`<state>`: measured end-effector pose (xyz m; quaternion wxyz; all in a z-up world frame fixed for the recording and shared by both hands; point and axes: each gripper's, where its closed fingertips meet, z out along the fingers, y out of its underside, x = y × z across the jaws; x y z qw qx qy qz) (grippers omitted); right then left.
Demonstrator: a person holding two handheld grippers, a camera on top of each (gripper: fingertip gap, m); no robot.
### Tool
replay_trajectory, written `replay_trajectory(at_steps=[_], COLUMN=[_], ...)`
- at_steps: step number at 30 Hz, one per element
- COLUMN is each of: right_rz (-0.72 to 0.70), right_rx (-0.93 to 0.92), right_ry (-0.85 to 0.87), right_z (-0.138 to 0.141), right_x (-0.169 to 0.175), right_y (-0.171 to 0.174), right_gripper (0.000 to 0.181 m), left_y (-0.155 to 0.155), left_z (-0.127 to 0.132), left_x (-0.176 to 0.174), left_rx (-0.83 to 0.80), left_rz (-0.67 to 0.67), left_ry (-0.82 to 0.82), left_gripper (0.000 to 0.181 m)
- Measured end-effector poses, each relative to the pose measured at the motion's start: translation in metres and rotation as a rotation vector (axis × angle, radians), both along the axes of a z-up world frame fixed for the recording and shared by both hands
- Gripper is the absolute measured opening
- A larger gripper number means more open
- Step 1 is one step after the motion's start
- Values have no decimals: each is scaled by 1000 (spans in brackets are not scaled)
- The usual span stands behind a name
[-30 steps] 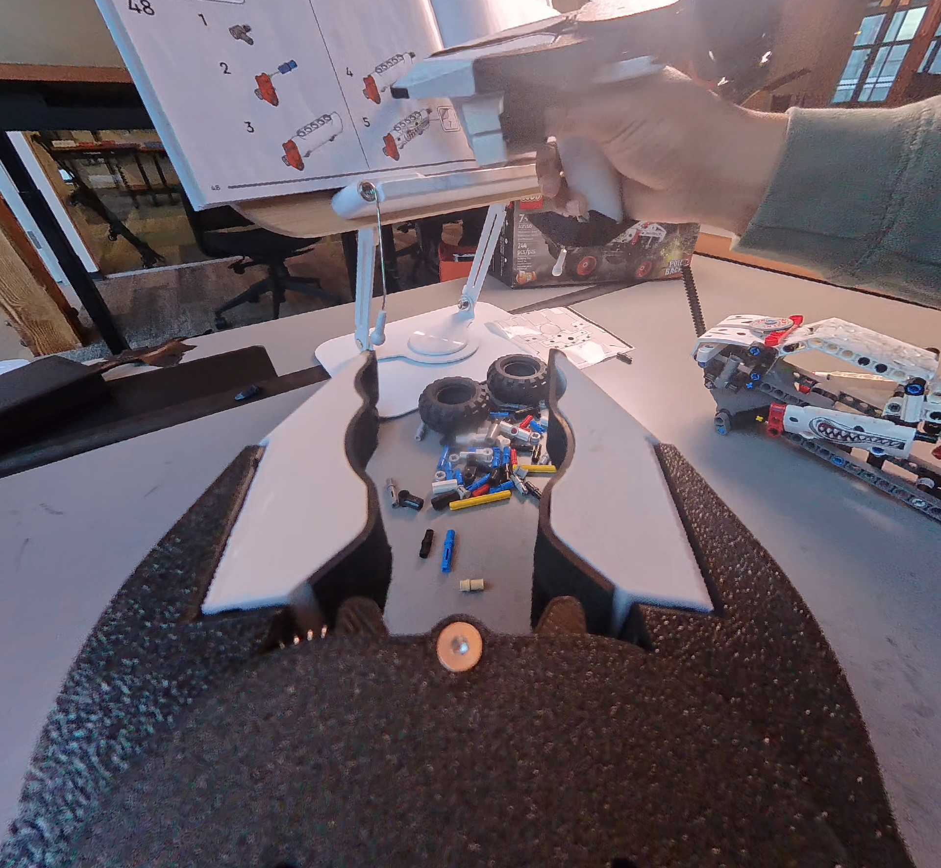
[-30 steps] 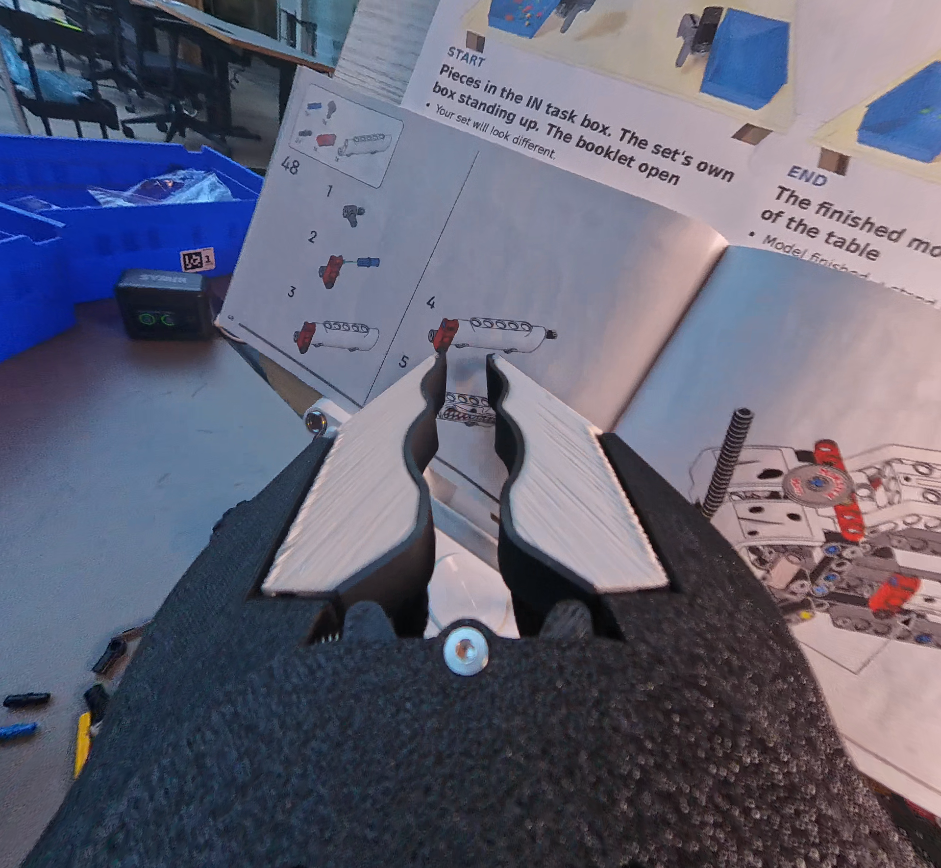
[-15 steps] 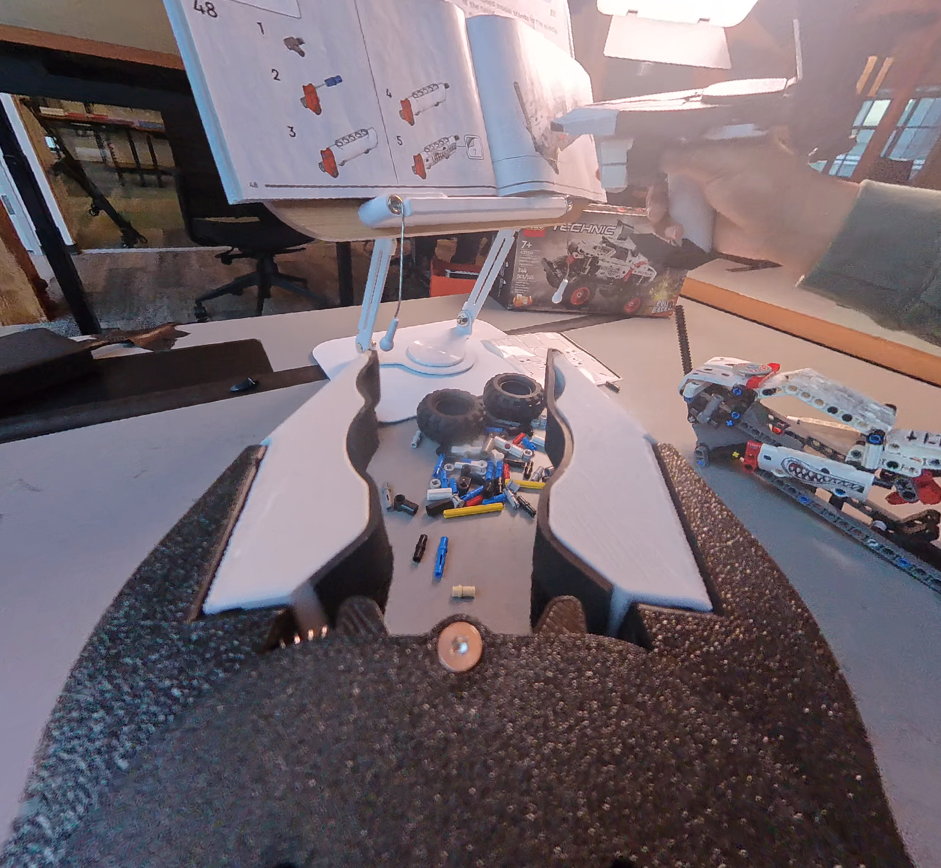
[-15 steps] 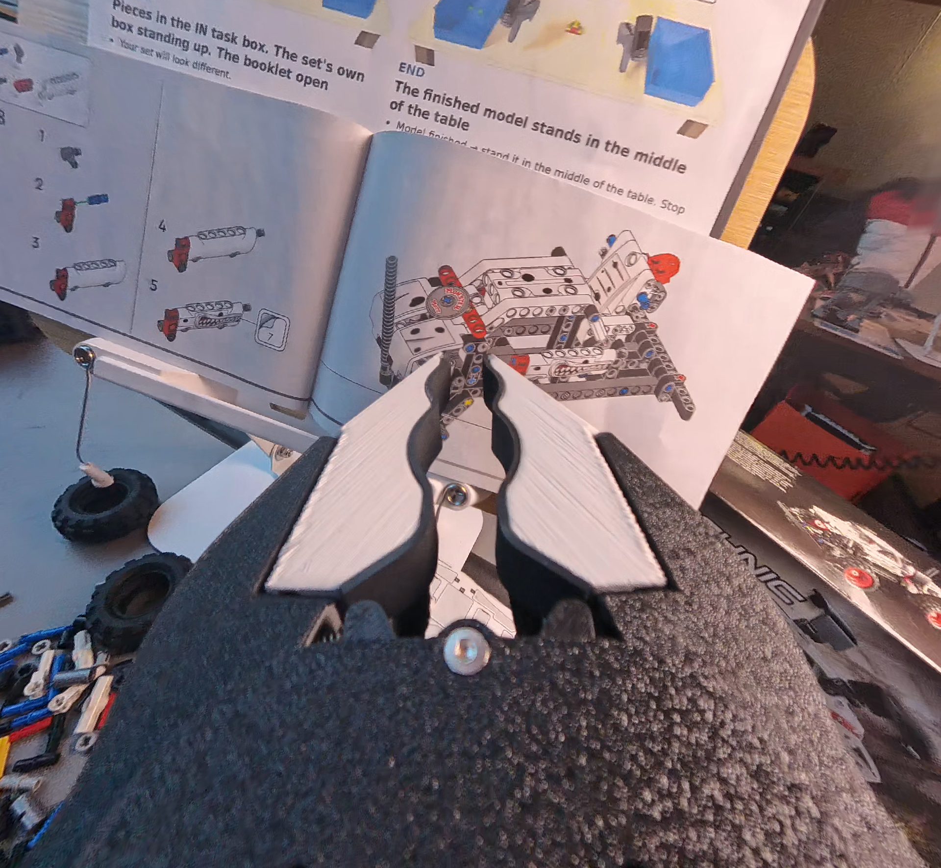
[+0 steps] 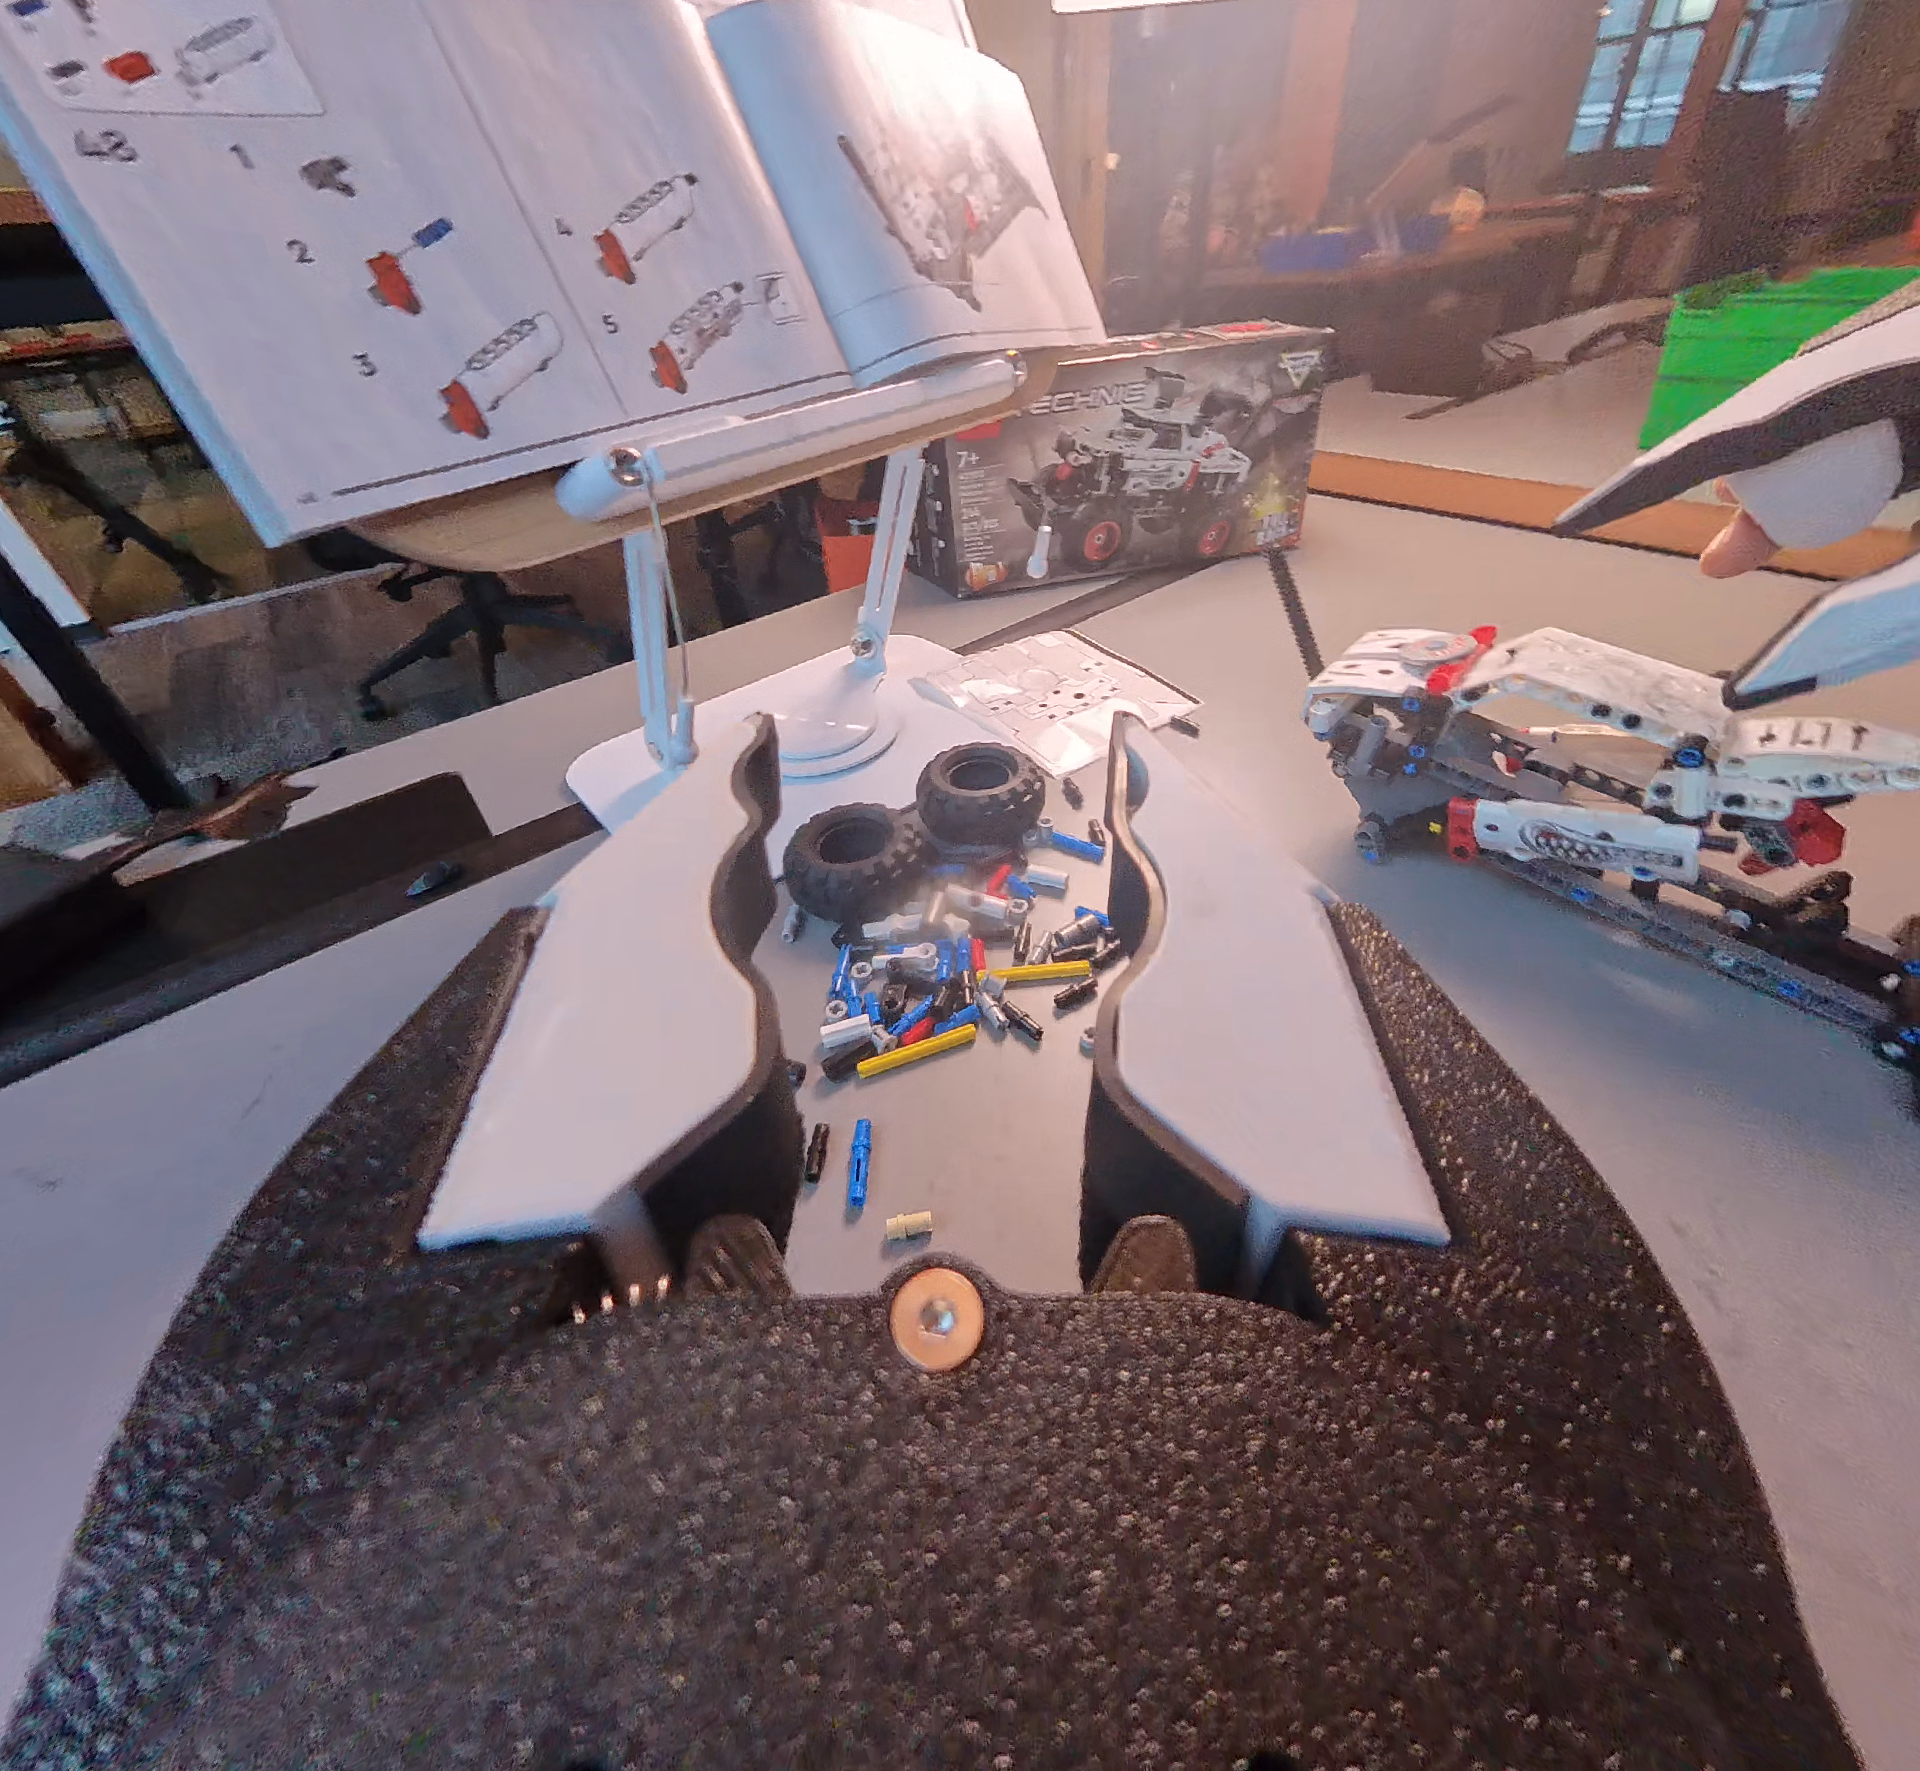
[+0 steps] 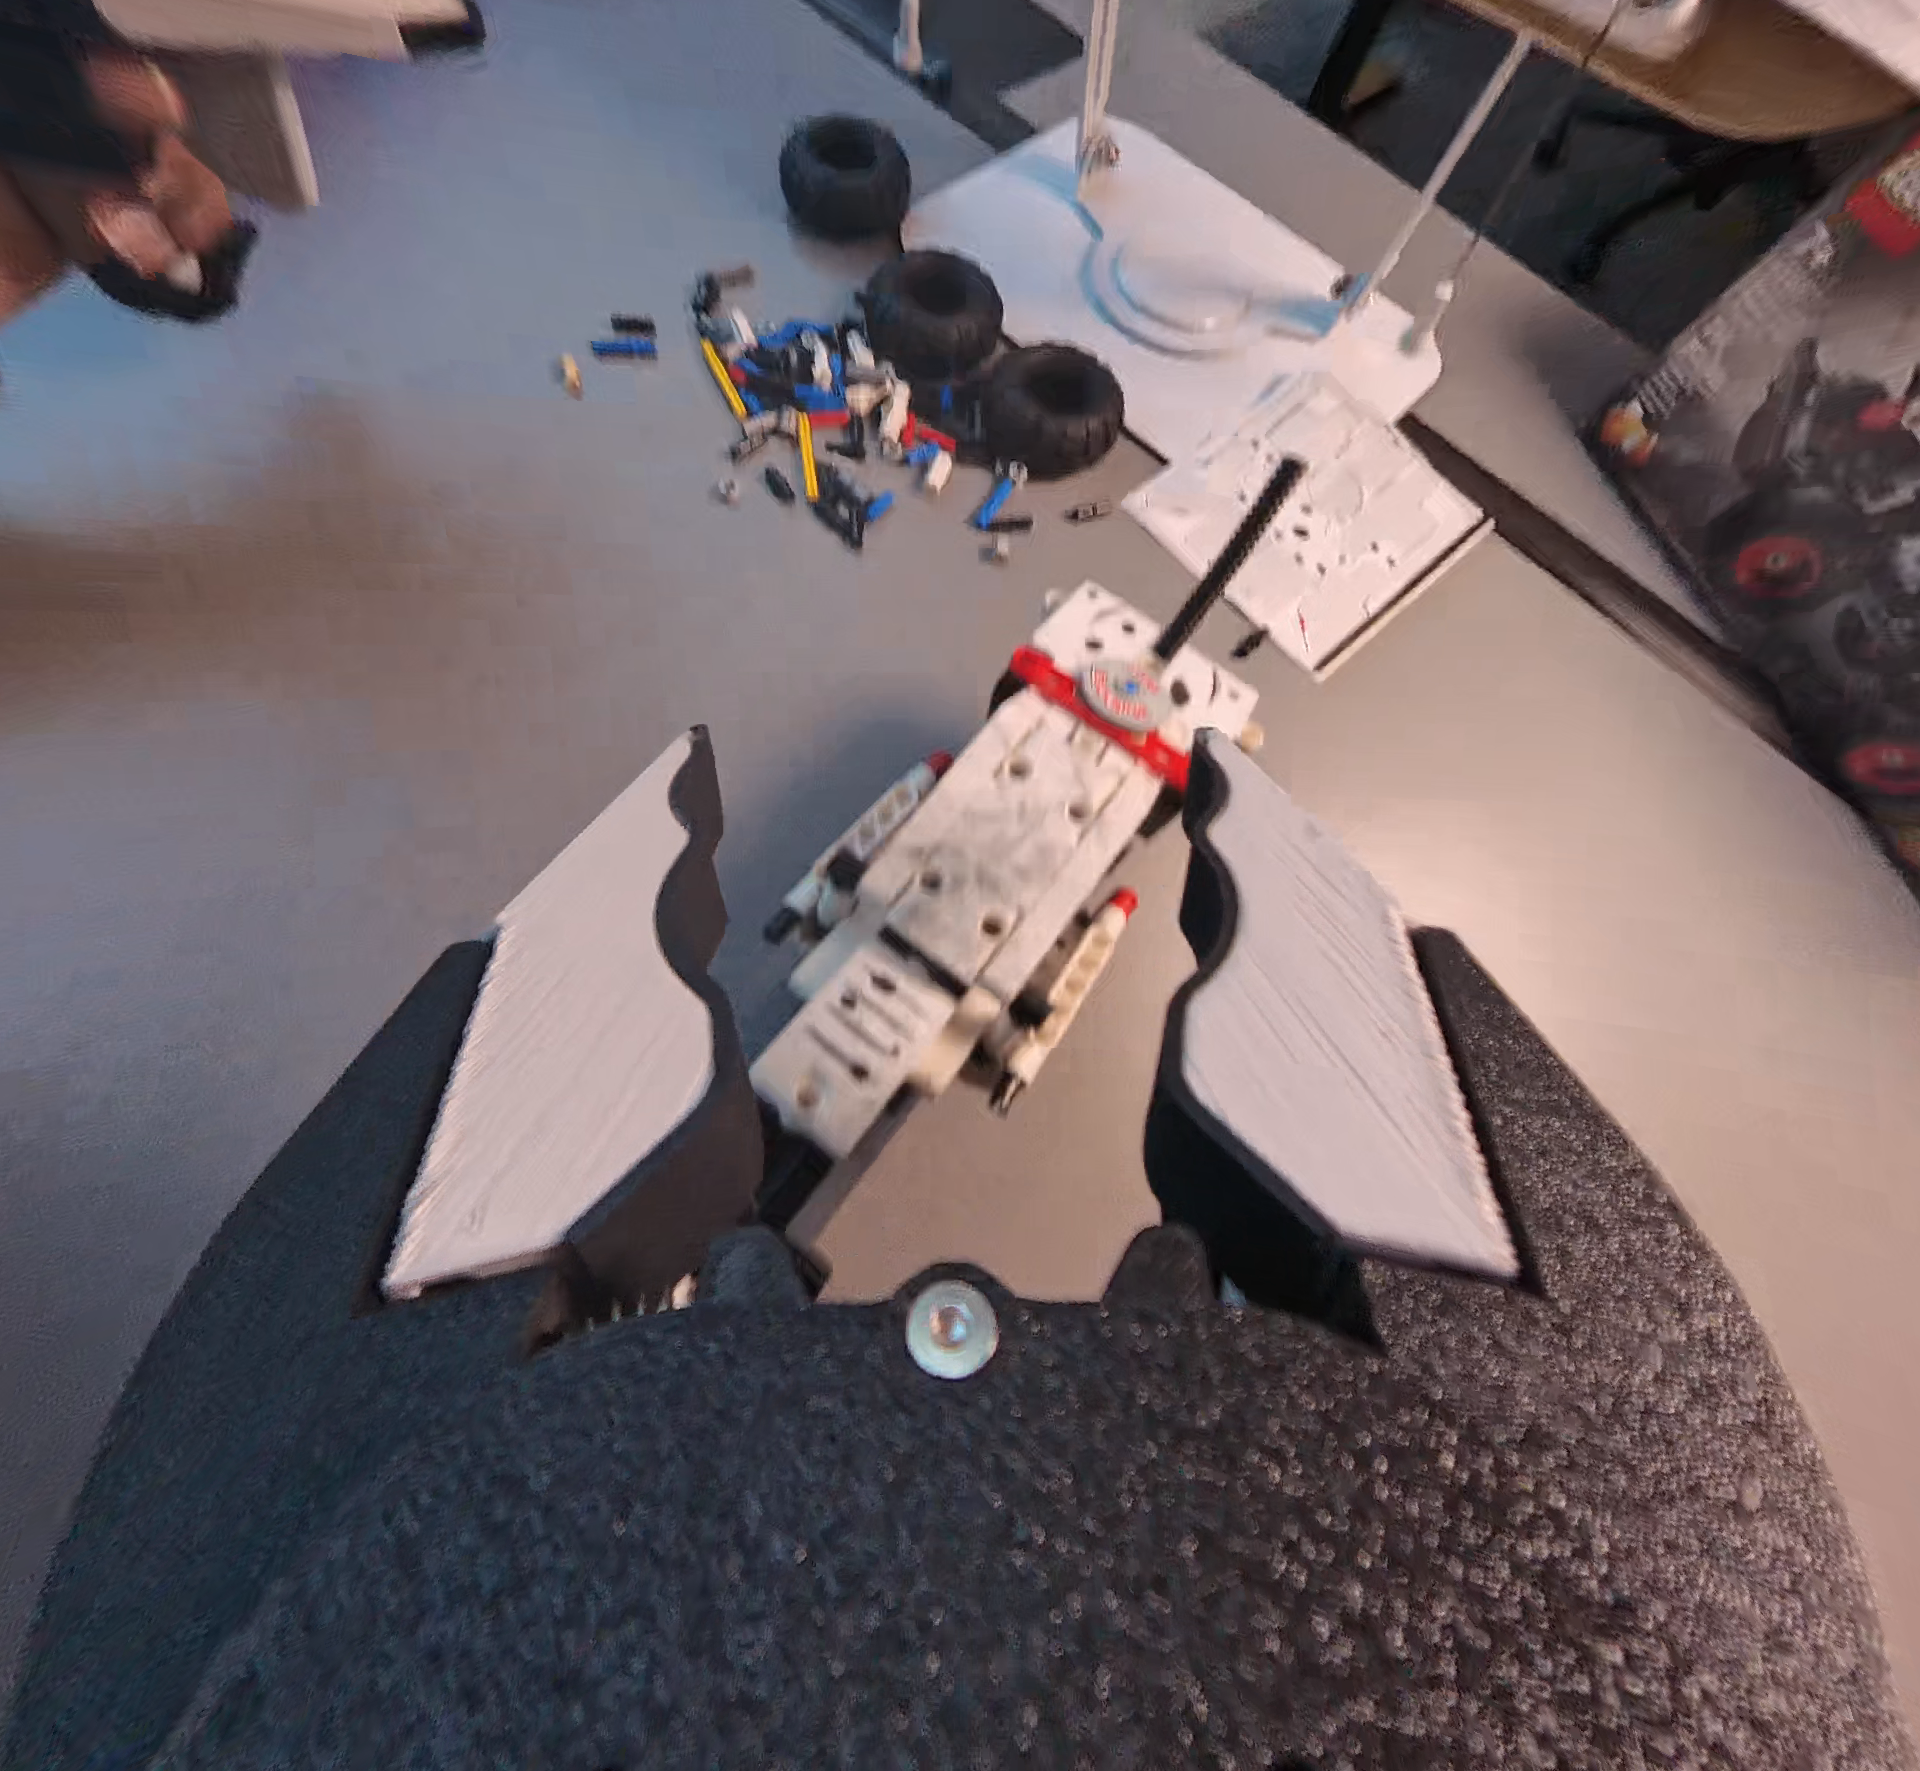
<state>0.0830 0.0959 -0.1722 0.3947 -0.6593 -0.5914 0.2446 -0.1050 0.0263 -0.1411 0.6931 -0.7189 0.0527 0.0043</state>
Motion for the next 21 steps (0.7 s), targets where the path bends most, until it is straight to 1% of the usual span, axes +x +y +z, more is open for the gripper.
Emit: replay_trajectory(at_steps=[1, 3, 5, 6, 7, 11, 14, 16, 18, 21], right_rz=[-32, -67, -96, -107, -121, -150, -122, -94, -70, -40], right_rx=[15, -18, -57, -74, -82, -79, -60, -13, 55, 97], right_ry=[-25, -79, -114, -112, -104, -101, -128, -149, -197, -241], right_z=[-10, -34, -53, -57, -60, -62, -62, -63, -67, -68], right_x=[12, 28, 33, 32, 29, 14, 3, -3, 0, 8], right_y=[-2, -8, -7, -8, -9, -17, -34, -46, -51, -54], right_gripper=[89, 89, 89, 82, 77, 75, 76, 83, 87, 80], left_y=[0, 1, 2, 2, 2, -3, -1, -1, -2, -3], left_z=[-2, -11, -23, -27, -29, -39, -46, -50, -51, -49], left_x=[3, 3, 4, 7, 10, 23, 35, 41, 47, 55], left_rx=[-20, -49, -73, -82, -90, -122, -147, -163, -166, -163], left_rz=[-25, -33, -43, -54, -66, -99, -142, -167, -191, -228], left_ry=[31, 93, 68, 39, 18, 33, 45, 60, 60, 48], left_gripper=[63, 62, 61, 61, 61, 60, 60, 60, 60, 60])
